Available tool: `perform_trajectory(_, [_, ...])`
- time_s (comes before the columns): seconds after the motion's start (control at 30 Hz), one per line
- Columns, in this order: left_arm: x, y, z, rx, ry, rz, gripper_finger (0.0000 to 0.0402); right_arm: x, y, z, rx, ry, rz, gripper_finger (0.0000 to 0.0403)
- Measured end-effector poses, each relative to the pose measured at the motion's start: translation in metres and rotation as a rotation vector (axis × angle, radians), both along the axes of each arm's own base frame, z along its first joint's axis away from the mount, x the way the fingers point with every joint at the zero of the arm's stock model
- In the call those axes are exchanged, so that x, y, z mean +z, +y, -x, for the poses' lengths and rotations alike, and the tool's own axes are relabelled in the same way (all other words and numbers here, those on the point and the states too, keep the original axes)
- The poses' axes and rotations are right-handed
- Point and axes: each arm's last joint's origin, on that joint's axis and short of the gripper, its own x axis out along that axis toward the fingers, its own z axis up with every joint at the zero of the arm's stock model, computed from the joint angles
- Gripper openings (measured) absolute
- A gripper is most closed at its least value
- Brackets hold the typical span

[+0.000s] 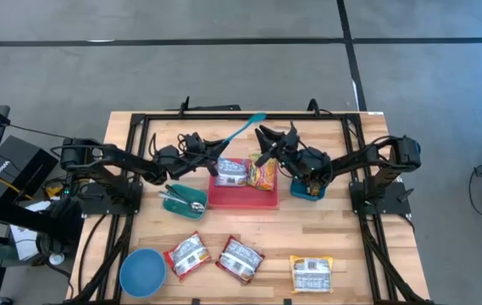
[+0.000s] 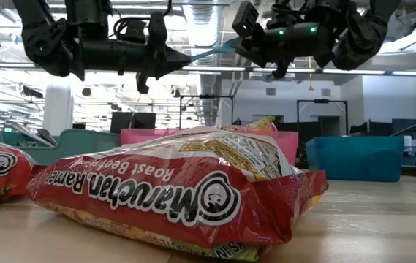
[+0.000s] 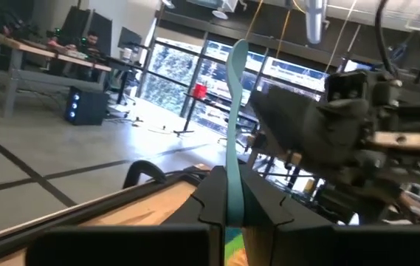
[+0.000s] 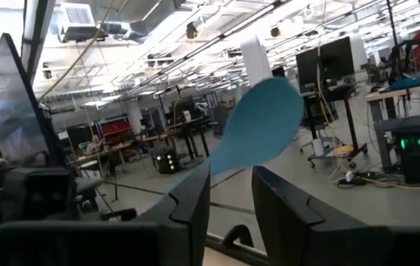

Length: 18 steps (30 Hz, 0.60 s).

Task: Pick & Place Food Item
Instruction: Put the blue spoon into the green bin

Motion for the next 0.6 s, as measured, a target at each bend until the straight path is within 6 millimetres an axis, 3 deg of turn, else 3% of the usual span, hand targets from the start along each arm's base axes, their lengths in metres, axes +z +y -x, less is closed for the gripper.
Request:
perform_trajectory(0.33, [0.011,-0.001,0.005,0.008,0.006,-0.040,0.0012,-0.010,0.000,-0.003,0.003,0.108,-0.014,0.0098])
perform_trajectory(0.6, [0.039,-0.005,0.032,0.009,0.113,-0.054,0.0014,-0.013,0.004,-0.002,0.009,0.215,-0.004,0.0098])
